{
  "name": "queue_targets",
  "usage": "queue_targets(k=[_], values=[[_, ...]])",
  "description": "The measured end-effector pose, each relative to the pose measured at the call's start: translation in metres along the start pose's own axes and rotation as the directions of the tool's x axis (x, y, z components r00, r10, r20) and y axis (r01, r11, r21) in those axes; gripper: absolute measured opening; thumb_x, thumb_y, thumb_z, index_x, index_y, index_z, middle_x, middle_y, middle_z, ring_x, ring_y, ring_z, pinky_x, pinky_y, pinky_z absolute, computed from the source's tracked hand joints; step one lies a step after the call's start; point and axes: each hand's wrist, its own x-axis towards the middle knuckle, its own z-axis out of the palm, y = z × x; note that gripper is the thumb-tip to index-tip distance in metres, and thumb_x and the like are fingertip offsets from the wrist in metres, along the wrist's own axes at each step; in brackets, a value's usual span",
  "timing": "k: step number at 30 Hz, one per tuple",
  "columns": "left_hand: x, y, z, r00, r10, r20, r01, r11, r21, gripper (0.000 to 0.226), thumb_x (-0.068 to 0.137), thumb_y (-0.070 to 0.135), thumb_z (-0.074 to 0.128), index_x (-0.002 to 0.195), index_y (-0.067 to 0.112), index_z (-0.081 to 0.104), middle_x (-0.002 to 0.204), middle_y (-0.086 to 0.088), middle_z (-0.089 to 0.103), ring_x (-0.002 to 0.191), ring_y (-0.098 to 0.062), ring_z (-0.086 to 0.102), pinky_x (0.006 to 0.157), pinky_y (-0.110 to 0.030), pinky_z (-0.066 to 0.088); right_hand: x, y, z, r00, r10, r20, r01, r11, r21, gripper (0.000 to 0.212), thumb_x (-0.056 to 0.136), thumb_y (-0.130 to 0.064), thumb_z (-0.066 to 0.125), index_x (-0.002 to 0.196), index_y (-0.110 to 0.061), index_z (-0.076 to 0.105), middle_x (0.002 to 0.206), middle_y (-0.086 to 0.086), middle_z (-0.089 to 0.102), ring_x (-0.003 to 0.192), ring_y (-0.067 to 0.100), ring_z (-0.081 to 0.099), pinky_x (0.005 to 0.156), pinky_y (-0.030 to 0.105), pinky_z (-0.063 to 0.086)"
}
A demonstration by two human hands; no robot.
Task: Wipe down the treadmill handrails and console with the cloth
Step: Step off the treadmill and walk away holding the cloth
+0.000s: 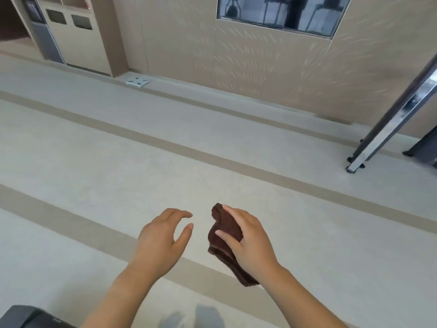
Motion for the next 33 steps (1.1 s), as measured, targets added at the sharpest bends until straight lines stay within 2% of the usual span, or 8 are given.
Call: queue_targets(k=[7,10,13,16,19,26,30,33], values=[[0.135,-0.048,-0.018,1.000,-0.020,0.025,0.019,0.999,0.031,0.027,0.092,0.041,0.046,0.115,0.033,0.057,0.121,0.017,0.054,0.092,-0.011,0.061,0.082,-0.031,0.047,0.149,0.016,0.039,0.999,0.002,0.034,-0.003,0.999,0.041,0.049,0.087,-0.056,0.053,0.132,-0.045,0.040,0.133,-0.019,0.049,0.122,0.007,0.041,0.103,0.027,0.036],[0.211,-0.071,-0.017,0.999,-0.007,0.036,0.006,0.999,0.043,0.028,0.092,0.042,0.045,0.115,0.034,0.057,0.122,0.018,0.054,0.097,-0.006,0.057,0.082,-0.027,0.046,0.226,0.030,0.058,0.999,0.001,0.039,-0.003,0.999,0.049,0.047,0.087,-0.054,0.054,0.131,-0.043,0.042,0.133,-0.018,0.050,0.122,0.007,0.043,0.103,0.027,0.037],[0.301,-0.092,-0.021,0.999,-0.007,0.038,0.004,0.997,0.075,0.028,0.092,0.042,0.044,0.116,0.034,0.056,0.123,0.018,0.054,0.081,-0.004,0.053,0.078,-0.024,0.043,0.319,0.042,0.071,0.999,-0.007,0.040,0.005,0.998,0.061,0.047,0.087,-0.053,0.054,0.131,-0.042,0.042,0.132,-0.017,0.051,0.121,0.008,0.044,0.103,0.028,0.038],[0.391,-0.107,-0.038,0.999,-0.031,0.023,0.029,0.994,0.106,0.029,0.093,0.042,0.044,0.117,0.034,0.056,0.124,0.017,0.055,0.085,-0.006,0.054,0.079,-0.024,0.042,0.417,0.048,0.077,0.997,-0.028,0.069,0.024,0.998,0.060,0.048,0.087,-0.053,0.054,0.131,-0.042,0.042,0.132,-0.017,0.051,0.121,0.009,0.044,0.102,0.027,0.037],[0.475,-0.124,-0.064,0.999,-0.051,-0.010,0.052,0.992,0.117,0.029,0.093,0.042,0.043,0.117,0.034,0.056,0.123,0.019,0.054,0.079,-0.004,0.049,0.076,-0.022,0.040,0.508,0.041,0.087,0.992,-0.069,0.102,0.064,0.996,0.055,0.048,0.087,-0.054,0.054,0.131,-0.043,0.042,0.131,-0.019,0.051,0.121,0.007,0.043,0.101,0.022,0.035],[0.616,-0.201,-0.111,0.974,-0.194,-0.116,0.201,0.978,0.052,0.027,0.092,0.041,0.044,0.116,0.036,0.055,0.123,0.020,0.054,0.102,-0.005,0.054,0.083,-0.026,0.045,0.697,0.009,0.140,0.963,-0.172,0.208,0.147,0.981,0.128,0.050,0.083,-0.063,0.046,0.129,-0.049,0.036,0.127,-0.032,0.045,0.120,-0.005,0.037,0.100,0.017,0.032],[0.703,-0.266,-0.136,0.963,-0.186,-0.195,0.206,0.975,0.084,0.027,0.092,0.038,0.048,0.115,0.031,0.059,0.120,0.016,0.058,0.072,-0.007,0.046,0.073,-0.024,0.039,0.813,-0.013,0.187,0.943,-0.227,0.245,0.194,0.969,0.151,0.046,0.086,-0.056,0.053,0.129,-0.043,0.042,0.129,-0.026,0.049,0.121,0.001,0.042,0.101,0.020,0.034],[0.779,-0.316,-0.166,0.957,-0.201,-0.207,0.225,0.970,0.096,0.028,0.092,0.039,0.047,0.116,0.031,0.058,0.121,0.016,0.057,0.069,-0.009,0.043,0.076,-0.025,0.040,0.901,-0.036,0.222,0.938,-0.246,0.243,0.211,0.964,0.161,0.045,0.086,-0.053,0.055,0.128,-0.043,0.044,0.127,-0.025,0.050,0.120,0.002,0.044,0.100,0.019,0.034]])
